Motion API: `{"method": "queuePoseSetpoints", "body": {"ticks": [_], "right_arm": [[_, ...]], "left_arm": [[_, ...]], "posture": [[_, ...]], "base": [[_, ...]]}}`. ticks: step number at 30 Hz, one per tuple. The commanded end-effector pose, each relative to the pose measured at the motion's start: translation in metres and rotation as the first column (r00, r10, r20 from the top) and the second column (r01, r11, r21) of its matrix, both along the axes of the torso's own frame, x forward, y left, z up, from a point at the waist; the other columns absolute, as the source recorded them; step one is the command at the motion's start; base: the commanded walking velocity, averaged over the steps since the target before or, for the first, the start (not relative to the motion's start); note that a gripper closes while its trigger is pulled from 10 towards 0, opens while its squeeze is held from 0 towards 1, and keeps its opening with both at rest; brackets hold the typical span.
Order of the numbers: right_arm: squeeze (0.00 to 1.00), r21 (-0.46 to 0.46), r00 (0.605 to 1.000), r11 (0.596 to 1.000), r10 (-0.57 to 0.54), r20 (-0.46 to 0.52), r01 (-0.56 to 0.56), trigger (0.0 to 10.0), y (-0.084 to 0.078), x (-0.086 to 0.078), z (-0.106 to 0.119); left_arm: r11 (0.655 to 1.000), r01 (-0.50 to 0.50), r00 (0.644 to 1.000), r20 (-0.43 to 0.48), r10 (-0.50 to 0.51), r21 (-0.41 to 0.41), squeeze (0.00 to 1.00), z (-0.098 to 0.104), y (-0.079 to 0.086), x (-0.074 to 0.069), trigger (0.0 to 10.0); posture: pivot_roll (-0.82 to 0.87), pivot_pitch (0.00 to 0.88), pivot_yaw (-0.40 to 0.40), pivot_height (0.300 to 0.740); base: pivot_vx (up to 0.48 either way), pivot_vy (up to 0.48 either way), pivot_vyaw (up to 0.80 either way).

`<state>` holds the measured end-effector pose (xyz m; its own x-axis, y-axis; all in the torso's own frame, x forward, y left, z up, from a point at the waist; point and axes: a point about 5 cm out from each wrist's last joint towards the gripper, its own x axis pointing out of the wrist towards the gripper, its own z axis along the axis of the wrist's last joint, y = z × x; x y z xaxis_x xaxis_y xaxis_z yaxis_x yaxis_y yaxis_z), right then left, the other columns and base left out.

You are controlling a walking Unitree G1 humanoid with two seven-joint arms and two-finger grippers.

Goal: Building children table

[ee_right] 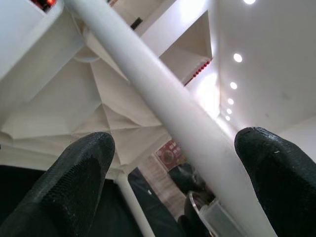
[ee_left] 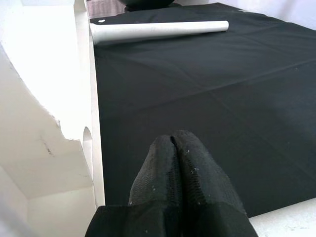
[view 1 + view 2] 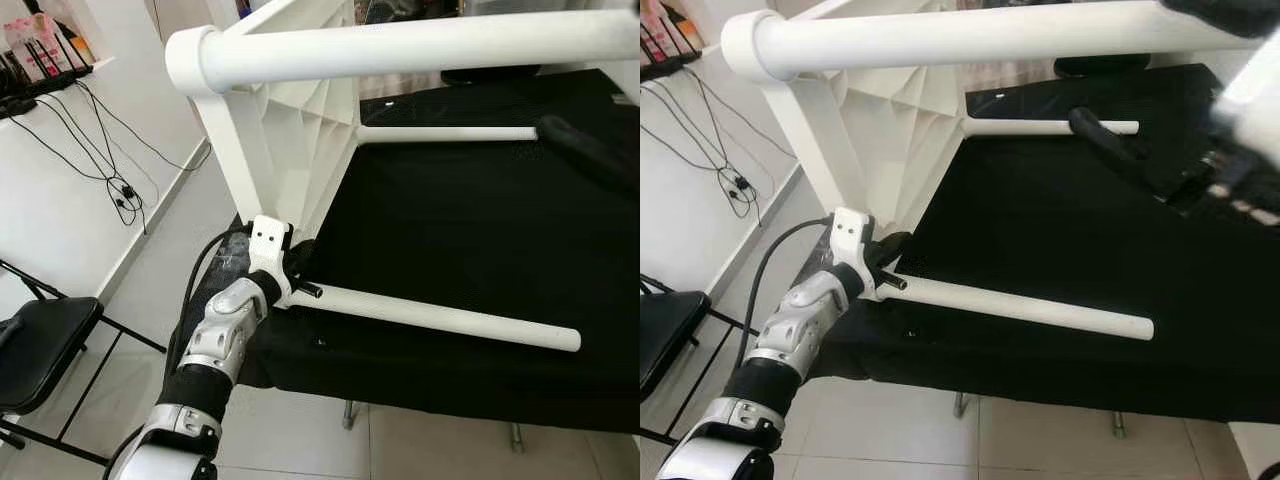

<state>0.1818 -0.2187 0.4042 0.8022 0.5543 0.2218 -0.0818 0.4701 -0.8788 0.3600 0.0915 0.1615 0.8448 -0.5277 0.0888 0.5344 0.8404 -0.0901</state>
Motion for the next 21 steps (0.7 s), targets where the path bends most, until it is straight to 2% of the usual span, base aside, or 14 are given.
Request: {"method": "queuePoseSetpoints", "body": {"ticks": [1,6,10,18,21], "right_arm": [[0.0,-0.069,0.994,0.992,-0.097,0.059,0.101,10.0,-0.002,0.014,0.0],[0.0,-0.153,0.976,0.97,-0.171,0.132,0.191,10.0,-0.006,0.023,0.006],[0.0,-0.266,0.93,0.908,-0.254,0.267,0.324,10.0,-0.015,0.024,0.028],[0.0,-0.319,0.912,0.882,-0.237,0.335,0.346,10.0,-0.008,0.032,0.032],[0.0,-0.322,0.922,0.894,-0.203,0.329,0.312,10.0,-0.001,0.037,0.027]], "left_arm": [[0.999,-0.025,1.0,-0.012,0.025,-0.02,0.0,-0.005,0.005,-0.002,10.0],[0.999,-0.027,1.0,-0.011,0.026,-0.034,0.0,-0.005,0.002,-0.004,10.0],[0.997,-0.043,0.999,-0.019,0.041,-0.072,0.0,-0.005,-0.004,-0.008,10.0],[0.989,-0.086,0.996,-0.028,0.084,-0.117,0.0,-0.003,-0.009,-0.011,10.0],[0.981,-0.124,0.992,-0.044,0.119,-0.146,0.0,-0.001,-0.006,-0.01,10.0]], "posture": [[-0.25,0.066,0.134,0.74],[-0.26,0.065,0.126,0.74],[-0.29,0.073,0.108,0.74],[-0.3,0.08,0.085,0.74],[-0.31,0.081,0.071,0.74]], "base": [[0.0,0.0,0.0],[0.0,0.0,0.0],[0.0,0.0,0.0],[0.0,0.0,0.0],[0.0,0.0,0.0]]}}
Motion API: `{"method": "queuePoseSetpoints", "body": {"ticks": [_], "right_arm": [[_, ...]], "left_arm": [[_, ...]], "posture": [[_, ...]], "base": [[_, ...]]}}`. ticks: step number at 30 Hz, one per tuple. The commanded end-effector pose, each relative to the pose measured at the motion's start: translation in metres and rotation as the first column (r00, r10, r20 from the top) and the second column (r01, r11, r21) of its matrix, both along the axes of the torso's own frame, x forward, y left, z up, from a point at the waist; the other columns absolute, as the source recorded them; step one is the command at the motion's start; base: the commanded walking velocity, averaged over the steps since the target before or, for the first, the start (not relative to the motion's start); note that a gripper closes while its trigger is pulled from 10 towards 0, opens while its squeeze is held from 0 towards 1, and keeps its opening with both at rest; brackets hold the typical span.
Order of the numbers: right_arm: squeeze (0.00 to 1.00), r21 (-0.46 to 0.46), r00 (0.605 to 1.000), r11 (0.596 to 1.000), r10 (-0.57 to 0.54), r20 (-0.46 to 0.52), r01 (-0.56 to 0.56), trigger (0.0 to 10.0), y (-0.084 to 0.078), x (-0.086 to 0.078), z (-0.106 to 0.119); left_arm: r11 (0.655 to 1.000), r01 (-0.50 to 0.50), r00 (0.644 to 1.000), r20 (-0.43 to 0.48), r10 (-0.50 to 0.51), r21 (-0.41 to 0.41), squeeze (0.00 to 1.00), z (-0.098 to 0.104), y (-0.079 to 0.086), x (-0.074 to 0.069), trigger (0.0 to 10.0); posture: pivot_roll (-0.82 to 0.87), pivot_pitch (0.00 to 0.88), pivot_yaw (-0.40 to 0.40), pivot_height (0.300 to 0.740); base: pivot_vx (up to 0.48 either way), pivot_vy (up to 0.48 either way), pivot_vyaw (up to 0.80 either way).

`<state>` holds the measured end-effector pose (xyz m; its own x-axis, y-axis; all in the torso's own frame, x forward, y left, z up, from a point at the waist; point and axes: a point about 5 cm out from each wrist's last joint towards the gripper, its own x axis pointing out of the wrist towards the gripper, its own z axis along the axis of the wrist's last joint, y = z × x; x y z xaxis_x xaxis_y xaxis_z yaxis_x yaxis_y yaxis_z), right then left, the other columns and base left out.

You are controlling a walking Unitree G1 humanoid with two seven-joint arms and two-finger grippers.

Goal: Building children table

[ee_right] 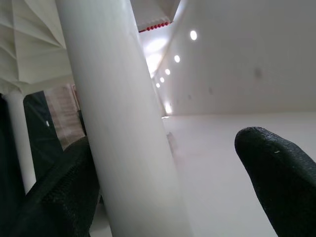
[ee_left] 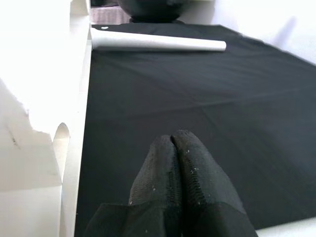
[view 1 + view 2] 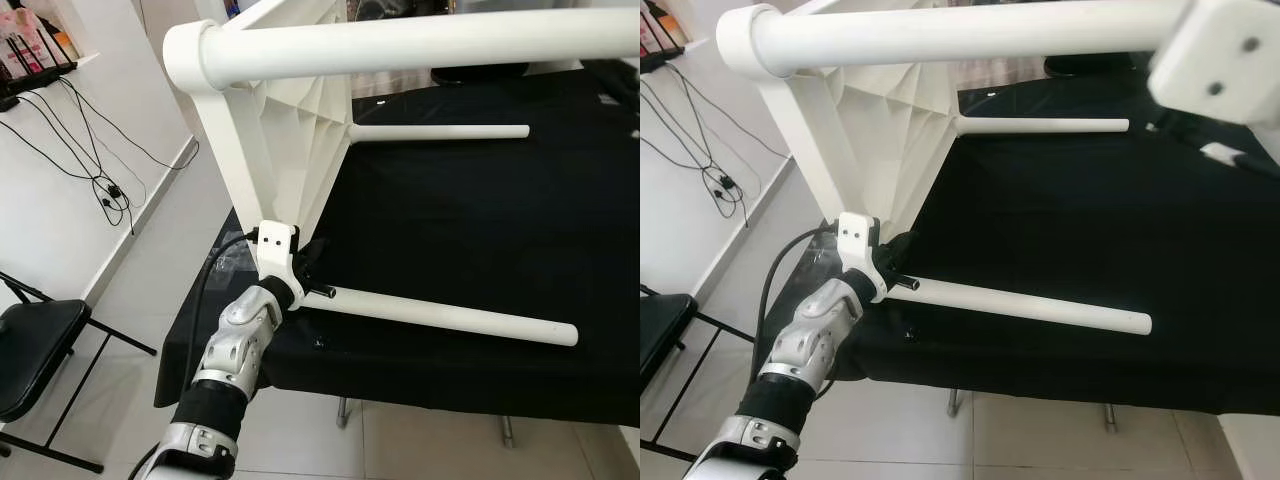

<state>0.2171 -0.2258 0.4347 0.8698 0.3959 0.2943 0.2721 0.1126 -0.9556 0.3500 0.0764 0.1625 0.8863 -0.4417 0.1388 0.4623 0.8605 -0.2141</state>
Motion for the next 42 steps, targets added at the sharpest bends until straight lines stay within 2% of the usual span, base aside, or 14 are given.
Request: {"method": "queuePoseSetpoints", "body": {"ticks": [1,2,4,9,16,19,22,23,25,26,33,36,38,42], "right_arm": [[0.0,-0.023,0.998,0.998,0.052,-0.018,-0.052,10.0,0.014,0.004,-0.01],[0.0,-0.023,0.998,0.998,0.052,-0.018,-0.052,10.0,0.014,0.004,-0.01],[0.0,-0.008,0.994,0.995,0.097,-0.05,-0.098,10.0,0.026,0.008,-0.022],[0.0,0.0,0.994,0.995,0.096,-0.06,-0.096,10.0,0.03,0.013,-0.03],[0.0,-0.001,0.999,0.999,-0.033,-0.003,0.033,10.0,0.012,0.02,-0.02],[0.0,-0.012,0.995,0.995,-0.101,-0.009,0.101,10.0,0.001,0.02,-0.019],[0.0,-0.005,0.994,0.994,-0.106,-0.025,0.106,9.9,0.0,0.019,-0.022],[0.0,0.0,0.994,0.995,-0.102,-0.035,0.102,5.0,0.001,0.019,-0.024],[0.0,0.003,0.994,0.995,-0.099,-0.041,0.099,5.0,0.002,0.019,-0.026],[0.0,0.008,0.994,0.996,-0.092,-0.052,0.093,0.0,0.004,0.019,-0.029],[0.0,0.031,0.995,0.997,-0.075,-0.073,0.077,0.0,0.006,0.022,-0.036],[0.0,0.039,0.995,0.997,-0.064,-0.071,0.067,0.0,0.008,0.023,-0.036],[0.0,0.041,0.996,0.997,-0.061,-0.07,0.064,0.0,0.009,0.023,-0.036],[0.0,0.05,0.996,0.997,-0.055,-0.07,0.059,0.0,0.009,0.023,-0.035]], "left_arm": [[0.999,-0.049,0.999,-0.022,0.048,-0.015,0.0,-0.002,0.01,0.0,10.0],[0.999,-0.049,0.999,-0.022,0.048,-0.015,0.0,-0.002,0.01,0.0,10.0],[0.998,-0.059,0.998,-0.027,0.059,-0.014,0.0,-0.003,0.011,0.0,10.0],[0.998,-0.068,0.997,-0.03,0.068,-0.012,0.0,-0.003,0.01,-0.001,10.0],[0.996,-0.085,0.996,-0.027,0.085,-0.014,0.0,-0.001,0.012,-0.001,10.0],[0.995,-0.095,0.995,-0.027,0.094,-0.018,0.0,-0.001,0.014,-0.001,10.0],[0.995,-0.097,0.995,-0.027,0.097,-0.02,0.0,-0.001,0.014,-0.001,10.0],[0.995,-0.098,0.995,-0.027,0.098,-0.02,0.0,-0.001,0.014,-0.001,10.0],[0.995,-0.098,0.995,-0.027,0.098,-0.019,0.0,-0.001,0.014,-0.002,10.0],[0.995,-0.099,0.995,-0.027,0.098,-0.019,0.0,-0.001,0.013,-0.002,10.0],[0.995,-0.104,0.992,-0.066,0.103,-0.004,0.0,-0.007,0.012,-0.004,10.0],[0.991,-0.121,0.984,-0.124,0.128,0.062,0.0,-0.02,0.014,-0.003,10.0],[0.988,-0.129,0.981,-0.137,0.139,0.079,0.0,-0.023,0.015,-0.002,10.0],[0.976,-0.208,0.958,-0.188,0.217,0.071,0.0,-0.029,0.036,0.008,10.0]], "posture": [[-0.31,0.083,0.065,0.74],[-0.31,0.083,0.065,0.74],[-0.32,0.085,0.059,0.74],[-0.33,0.086,0.053,0.74],[-0.33,0.084,0.038,0.74],[-0.33,0.085,0.036,0.74],[-0.33,0.086,0.036,0.74],[-0.33,0.089,0.037,0.74],[-0.33,0.089,0.037,0.74],[-0.33,0.089,0.036,0.74],[-0.33,0.092,0.034,0.74],[-0.32,0.093,0.032,0.74],[-0.32,0.093,0.032,0.74],[-0.33,0.1,0.025,0.74]], "base": [[0.0,0.0,0.0],[0.0,0.0,0.0],[0.0,0.0,0.0],[0.0,0.0,0.0],[0.0,0.0,0.0],[0.0,0.0,0.0],[0.0,0.0,0.0],[0.0,0.0,0.0],[0.0,0.0,0.0],[0.0,0.0,0.0],[0.0,0.0,0.0],[0.0,0.0,0.0],[0.0,0.0,0.0],[0.0,0.0,0.0]]}}
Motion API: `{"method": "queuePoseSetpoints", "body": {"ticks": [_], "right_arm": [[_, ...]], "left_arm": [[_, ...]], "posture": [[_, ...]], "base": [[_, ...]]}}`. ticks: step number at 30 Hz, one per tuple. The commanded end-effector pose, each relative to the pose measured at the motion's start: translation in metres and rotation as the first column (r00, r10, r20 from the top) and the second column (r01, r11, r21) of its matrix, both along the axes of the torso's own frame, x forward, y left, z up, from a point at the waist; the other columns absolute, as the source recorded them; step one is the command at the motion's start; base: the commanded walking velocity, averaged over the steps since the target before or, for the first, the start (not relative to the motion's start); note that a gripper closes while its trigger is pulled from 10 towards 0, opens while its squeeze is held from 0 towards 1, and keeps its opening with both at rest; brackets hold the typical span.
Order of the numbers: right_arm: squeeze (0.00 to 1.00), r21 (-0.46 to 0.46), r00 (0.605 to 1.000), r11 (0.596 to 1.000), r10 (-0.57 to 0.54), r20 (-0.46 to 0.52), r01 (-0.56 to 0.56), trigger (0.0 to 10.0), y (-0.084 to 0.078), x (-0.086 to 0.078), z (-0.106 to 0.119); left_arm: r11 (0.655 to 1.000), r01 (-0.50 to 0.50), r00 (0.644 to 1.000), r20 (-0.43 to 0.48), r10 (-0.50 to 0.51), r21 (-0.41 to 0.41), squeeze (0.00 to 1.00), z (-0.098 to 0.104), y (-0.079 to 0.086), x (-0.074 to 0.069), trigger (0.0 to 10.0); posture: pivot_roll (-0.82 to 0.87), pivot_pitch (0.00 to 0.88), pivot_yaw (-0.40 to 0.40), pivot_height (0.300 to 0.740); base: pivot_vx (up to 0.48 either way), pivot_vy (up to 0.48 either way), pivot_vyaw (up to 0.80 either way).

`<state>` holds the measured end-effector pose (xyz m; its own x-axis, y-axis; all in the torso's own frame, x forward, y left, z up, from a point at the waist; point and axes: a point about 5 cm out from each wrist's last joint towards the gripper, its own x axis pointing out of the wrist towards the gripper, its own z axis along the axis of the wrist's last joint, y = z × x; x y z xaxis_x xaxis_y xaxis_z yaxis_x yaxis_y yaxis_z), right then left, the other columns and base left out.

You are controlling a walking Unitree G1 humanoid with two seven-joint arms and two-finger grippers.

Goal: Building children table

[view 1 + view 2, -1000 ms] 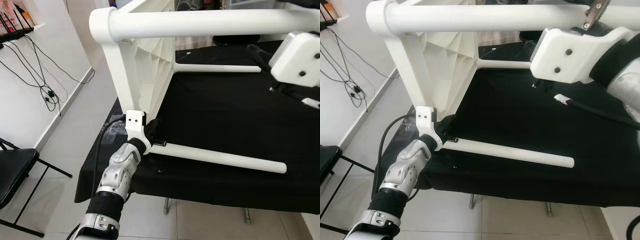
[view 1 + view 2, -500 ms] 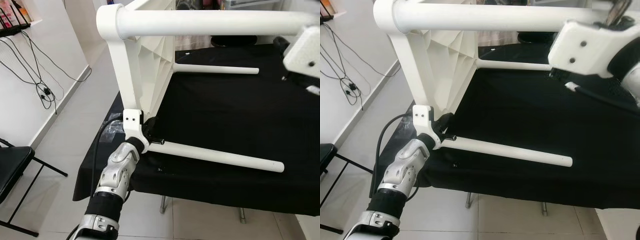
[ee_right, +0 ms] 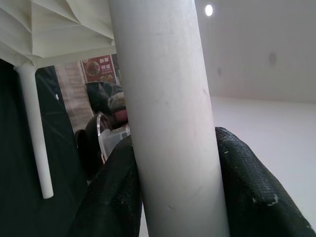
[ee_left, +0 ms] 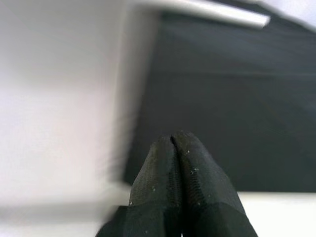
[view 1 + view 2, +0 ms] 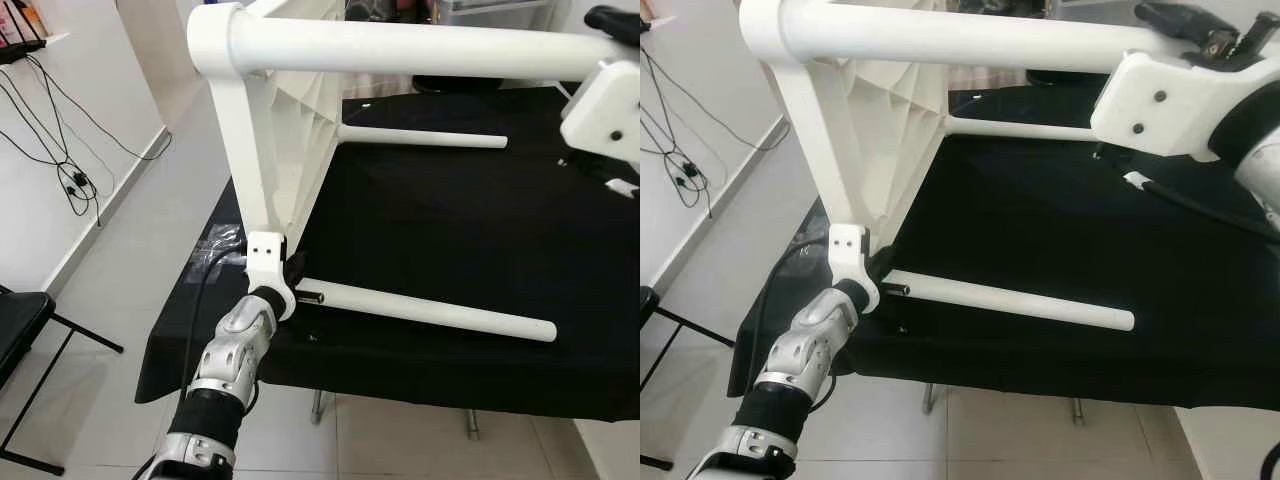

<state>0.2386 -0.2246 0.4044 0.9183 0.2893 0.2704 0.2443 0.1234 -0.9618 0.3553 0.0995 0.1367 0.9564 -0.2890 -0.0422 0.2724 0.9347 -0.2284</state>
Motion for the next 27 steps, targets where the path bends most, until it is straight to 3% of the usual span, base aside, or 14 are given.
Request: {"method": "queuePoseSetpoints", "body": {"ticks": [1,5,8,9,11,14,15,16,18,21,22,23,24,27], "right_arm": [[0.0,0.017,0.998,0.999,0.05,-0.025,-0.049,0.0,0.008,0.001,-0.005],[0.0,0.023,0.998,0.998,0.051,-0.024,-0.051,0.0,0.009,0.001,-0.005],[0.0,0.028,0.999,0.999,0.024,-0.03,-0.023,0.0,0.005,0.0,-0.005],[0.0,0.028,0.999,0.999,0.024,-0.03,-0.023,0.0,0.005,0.0,-0.005],[0.0,0.051,0.999,0.998,-0.031,-0.041,0.033,0.0,-0.007,0.002,-0.009],[0.0,0.17,0.983,0.97,-0.162,-0.086,0.175,0.0,-0.04,0.008,-0.025],[0.0,0.17,0.983,0.97,-0.162,-0.086,0.175,0.0,-0.04,0.008,-0.025],[0.0,0.22,0.971,0.948,-0.211,-0.111,0.231,0.0,-0.054,0.01,-0.034],[0.0,0.22,0.971,0.948,-0.211,-0.111,0.231,0.0,-0.054,0.01,-0.034],[0.0,0.387,0.909,0.824,-0.347,-0.231,0.413,0.0,-0.095,0.013,-0.079],[0.0,0.387,0.909,0.824,-0.347,-0.231,0.413,0.0,-0.095,0.013,-0.079],[0.0,0.438,0.89,0.777,-0.362,-0.275,0.452,0.0,-0.102,0.013,-0.094],[0.0,0.438,0.89,0.777,-0.362,-0.275,0.452,0.0,-0.102,0.013,-0.094],[0.0,0.571,0.844,0.628,-0.314,-0.435,0.528,0.0,-0.1,0.019,-0.146]], "left_arm": [[0.998,-0.064,0.998,-0.027,0.064,-0.012,0.0,-0.002,0.017,0.005,10.0],[0.991,-0.134,0.99,-0.036,0.134,-0.001,0.0,0.002,0.035,0.017,10.0],[0.966,-0.256,0.966,0.042,0.254,0.047,0.0,0.022,0.066,0.026,10.0],[0.966,-0.256,0.966,0.042,0.254,0.047,0.0,0.022,0.066,0.026,10.0],[0.946,-0.312,0.946,0.118,0.302,0.086,0.0,0.037,0.08,0.028,10.0],[0.893,-0.429,0.88,0.287,0.379,0.135,0.0,0.078,0.113,0.028,10.0],[0.893,-0.429,0.88,0.287,0.379,0.135,0.0,0.078,0.113,0.028,10.0],[0.869,-0.473,0.848,0.341,0.406,0.142,0.0,0.093,0.127,0.027,10.0],[0.869,-0.473,0.848,0.341,0.406,0.142,0.0,0.093,0.127,0.027,10.0],[0.747,-0.647,0.692,0.529,0.491,0.153,0.0,0.16,0.192,0.016,10.0],[0.747,-0.647,0.692,0.529,0.491,0.153,0.0,0.16,0.192,0.016,10.0],[0.716,-0.681,0.648,0.58,0.494,0.151,0.0,0.182,0.207,0.009,10.0],[0.716,-0.681,0.648,0.58,0.494,0.151,0.0,0.182,0.207,0.009,10.0],[0.656,-0.737,0.548,0.71,0.443,0.16,0.0,0.242,0.225,-0.008,10.0]], "posture": [[-0.33,0.1,0.025,0.74],[-0.34,0.103,0.027,0.74],[-0.34,0.11,0.029,0.74],[-0.34,0.11,0.029,0.74],[-0.34,0.111,0.029,0.74],[-0.32,0.108,0.031,0.74],[-0.32,0.108,0.031,0.74],[-0.32,0.108,0.031,0.74],[-0.32,0.108,0.031,0.74],[-0.28,0.105,0.038,0.74],[-0.28,0.105,0.038,0.74],[-0.27,0.106,0.036,0.74],[-0.27,0.106,0.036,0.74],[-0.22,0.098,0.037,0.74]], "base": [[0.0,0.0,0.0],[0.0,0.0,0.0],[0.0,0.0,0.0],[0.0,0.0,0.0],[0.0,0.0,0.0],[0.0,0.0,0.0],[0.0,0.0,0.0],[0.0,0.0,0.0],[0.0,0.0,0.0],[0.0,0.0,0.0],[0.0,0.0,0.0],[0.0,0.0,0.0],[0.0,0.0,0.0],[0.0,0.0,0.0]]}}
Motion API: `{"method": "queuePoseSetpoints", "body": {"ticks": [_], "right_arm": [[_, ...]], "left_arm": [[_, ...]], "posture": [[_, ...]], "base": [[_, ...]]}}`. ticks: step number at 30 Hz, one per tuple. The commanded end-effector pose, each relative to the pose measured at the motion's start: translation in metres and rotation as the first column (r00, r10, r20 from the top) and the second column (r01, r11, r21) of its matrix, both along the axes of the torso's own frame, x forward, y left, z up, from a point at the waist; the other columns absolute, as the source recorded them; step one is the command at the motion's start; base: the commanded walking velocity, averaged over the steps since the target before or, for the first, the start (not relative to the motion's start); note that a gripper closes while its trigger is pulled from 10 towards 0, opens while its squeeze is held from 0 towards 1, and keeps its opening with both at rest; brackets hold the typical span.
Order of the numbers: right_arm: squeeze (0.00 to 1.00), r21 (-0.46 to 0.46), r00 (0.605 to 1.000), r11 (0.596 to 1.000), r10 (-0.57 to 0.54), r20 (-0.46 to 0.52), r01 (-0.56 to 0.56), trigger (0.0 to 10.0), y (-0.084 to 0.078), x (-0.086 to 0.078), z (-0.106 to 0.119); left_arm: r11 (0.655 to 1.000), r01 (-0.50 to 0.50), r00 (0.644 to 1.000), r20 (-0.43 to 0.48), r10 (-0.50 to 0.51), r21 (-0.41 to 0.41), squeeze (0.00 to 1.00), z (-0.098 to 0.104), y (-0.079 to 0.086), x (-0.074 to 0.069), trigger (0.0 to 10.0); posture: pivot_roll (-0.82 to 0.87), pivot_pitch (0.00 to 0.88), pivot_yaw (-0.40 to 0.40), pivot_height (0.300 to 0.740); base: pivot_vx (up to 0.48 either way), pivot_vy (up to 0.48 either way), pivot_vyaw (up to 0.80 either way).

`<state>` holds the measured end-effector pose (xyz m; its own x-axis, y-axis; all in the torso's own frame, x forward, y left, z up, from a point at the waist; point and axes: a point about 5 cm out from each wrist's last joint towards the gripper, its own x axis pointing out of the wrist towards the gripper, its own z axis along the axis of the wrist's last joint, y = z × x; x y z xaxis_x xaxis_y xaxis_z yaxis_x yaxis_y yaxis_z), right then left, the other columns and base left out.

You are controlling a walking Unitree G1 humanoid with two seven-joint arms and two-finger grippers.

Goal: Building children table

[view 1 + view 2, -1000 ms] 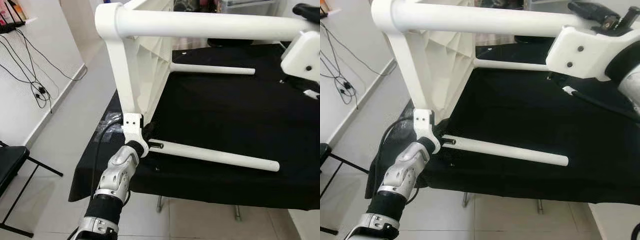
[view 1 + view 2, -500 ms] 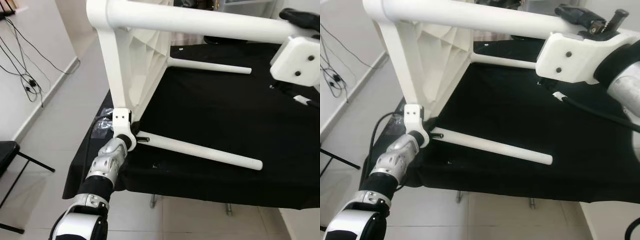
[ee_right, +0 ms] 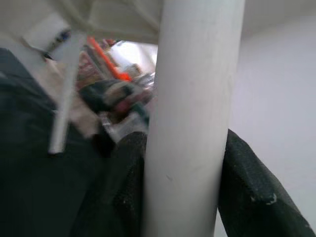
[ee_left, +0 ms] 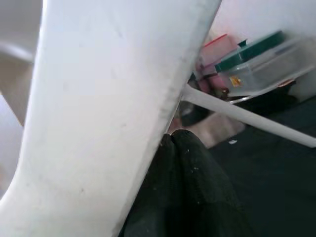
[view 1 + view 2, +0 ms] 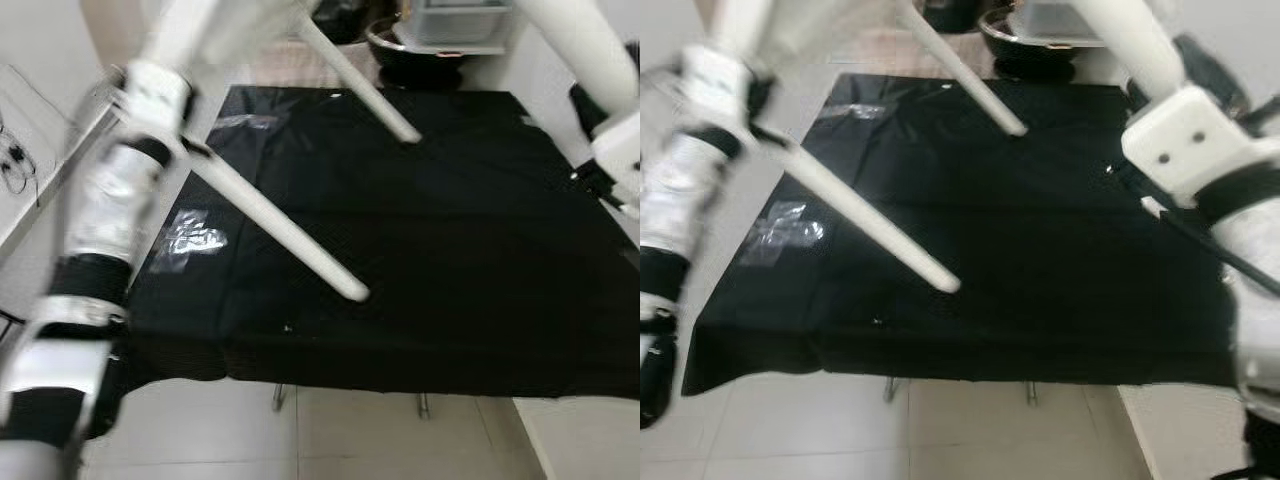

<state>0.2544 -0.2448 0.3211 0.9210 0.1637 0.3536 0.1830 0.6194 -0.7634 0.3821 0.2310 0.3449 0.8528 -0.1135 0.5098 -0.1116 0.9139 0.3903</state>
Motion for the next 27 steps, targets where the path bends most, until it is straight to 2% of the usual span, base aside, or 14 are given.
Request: {"method": "queuePoseSetpoints", "body": {"ticks": [1,4,5,6,8,9,11,13,18,19,20,21,23,27], "right_arm": [[0.0,0.152,0.817,0.879,-0.34,-0.466,0.452,0.0,-0.073,0.007,-0.08],[0.0,0.193,0.81,0.874,-0.301,-0.504,0.445,0.0,-0.065,0.011,-0.093],[0.0,0.29,0.805,0.878,-0.16,-0.571,0.38,0.0,-0.026,0.029,-0.123],[0.0,0.318,0.802,0.881,-0.107,-0.588,0.351,0.0,-0.009,0.035,-0.132],[0.0,0.336,0.801,0.88,-0.079,-0.593,0.336,0.0,0.001,0.038,-0.137],[0.0,0.336,0.801,0.88,-0.079,-0.593,0.336,0.0,0.001,0.038,-0.137],[0.0,0.432,0.788,0.845,0.021,-0.615,0.315,0.0,0.038,0.057,-0.157],[0.0,0.471,0.783,0.821,0.048,-0.62,0.323,0.0,0.054,0.071,-0.166],[0.0,0.495,0.788,0.8,0.046,-0.614,0.339,0.0,0.073,0.094,-0.172],[0.0,0.476,0.784,0.799,0.009,-0.62,0.367,6.3,0.07,0.101,-0.174],[0.0,0.476,0.784,0.799,0.009,-0.62,0.367,6.3,0.07,0.101,-0.174],[0.0,0.468,0.784,0.792,-0.02,-0.62,0.391,10.0,0.066,0.104,-0.175],[0.0,0.429,0.777,0.786,-0.101,-0.622,0.445,10.0,0.054,0.106,-0.177],[0.0,0.415,0.773,0.783,-0.129,-0.621,0.464,10.0,0.051,0.108,-0.178]], "left_arm": [[0.935,-0.306,0.933,0.141,0.332,-0.18,0.0,0.052,0.094,-0.039,10.0],[0.94,-0.297,0.931,0.169,0.324,-0.166,0.0,0.065,0.093,-0.042,10.0],[0.959,-0.253,0.937,0.214,0.276,-0.129,0.0,0.09,0.082,-0.044,10.0],[0.965,-0.235,0.94,0.224,0.256,-0.115,0.0,0.096,0.077,-0.043,10.0],[0.969,-0.224,0.942,0.231,0.243,-0.105,0.0,0.1,0.074,-0.042,10.0],[0.969,-0.224,0.942,0.231,0.243,-0.105,0.0,0.1,0.074,-0.042,10.0],[0.988,-0.149,0.965,0.209,0.156,-0.051,0.0,0.097,0.054,-0.032,10.0],[0.995,-0.095,0.979,0.179,0.097,-0.02,0.0,0.09,0.041,-0.024,10.0],[0.999,0.049,0.995,0.081,-0.05,0.023,0.0,0.066,0.012,-0.009,10.0],[0.986,0.158,0.987,-0.006,-0.158,0.05,0.0,0.042,-0.008,-0.001,10.0],[0.986,0.158,0.987,-0.006,-0.158,0.05,0.0,0.042,-0.008,-0.001,10.0],[0.976,0.209,0.977,-0.05,-0.206,0.061,0.0,0.028,-0.017,0.002,10.0],[0.954,0.298,0.949,-0.119,-0.292,0.035,0.0,0.006,-0.031,0.004,10.0],[0.947,0.321,0.939,-0.135,-0.316,0.021,0.0,0.001,-0.035,0.004,10.0]], "posture": [[-0.2,0.098,0.042,0.74],[-0.19,0.099,0.043,0.74],[-0.16,0.105,0.06,0.74],[-0.16,0.105,0.062,0.74],[-0.16,0.105,0.062,0.74],[-0.16,0.105,0.062,0.74],[-0.12,0.111,0.074,0.74],[-0.11,0.114,0.082,0.74],[-0.09,0.125,0.087,0.74],[-0.08,0.134,0.088,0.74],[-0.08,0.134,0.088,0.74],[-0.08,0.136,0.087,0.74],[-0.08,0.137,0.086,0.74],[-0.08,0.137,0.086,0.74]], "base": [[0.0,0.0,0.0],[0.0,0.0,0.0],[0.0,0.0,0.0],[0.0,0.0,0.0],[0.0,0.0,0.0],[0.0,0.0,0.0],[0.0,0.0,0.0],[0.0,0.0,0.0],[0.0,0.0,0.0],[0.0,0.0,0.0],[0.0,0.0,0.0],[0.0,0.0,0.0],[0.0,0.0,0.0],[0.0,0.0,0.0]]}}
